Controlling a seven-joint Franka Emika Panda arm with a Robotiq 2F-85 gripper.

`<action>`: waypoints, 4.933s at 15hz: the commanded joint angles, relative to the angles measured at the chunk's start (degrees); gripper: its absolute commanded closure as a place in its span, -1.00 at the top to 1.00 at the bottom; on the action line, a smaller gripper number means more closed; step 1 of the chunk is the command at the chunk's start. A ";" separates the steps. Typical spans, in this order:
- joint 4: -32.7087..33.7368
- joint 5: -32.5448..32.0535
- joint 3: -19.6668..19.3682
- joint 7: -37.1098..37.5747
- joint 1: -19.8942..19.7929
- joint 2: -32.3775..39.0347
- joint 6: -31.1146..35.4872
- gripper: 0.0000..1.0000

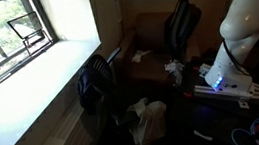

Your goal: Take the bag from the brown chair and place it on the black chair

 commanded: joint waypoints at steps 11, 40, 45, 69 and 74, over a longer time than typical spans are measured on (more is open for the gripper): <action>-6.12 -26.39 -4.58 7.29 18.00 -10.70 14.15 -0.31; 14.96 -7.77 -4.68 1.84 -0.37 22.98 -18.36 1.00; 21.33 7.11 4.16 3.17 -10.47 27.36 -19.94 1.00; 23.06 6.53 9.85 -0.43 -14.83 28.80 -22.92 -0.20; 23.32 6.28 9.20 2.16 -13.81 28.95 -21.81 -0.91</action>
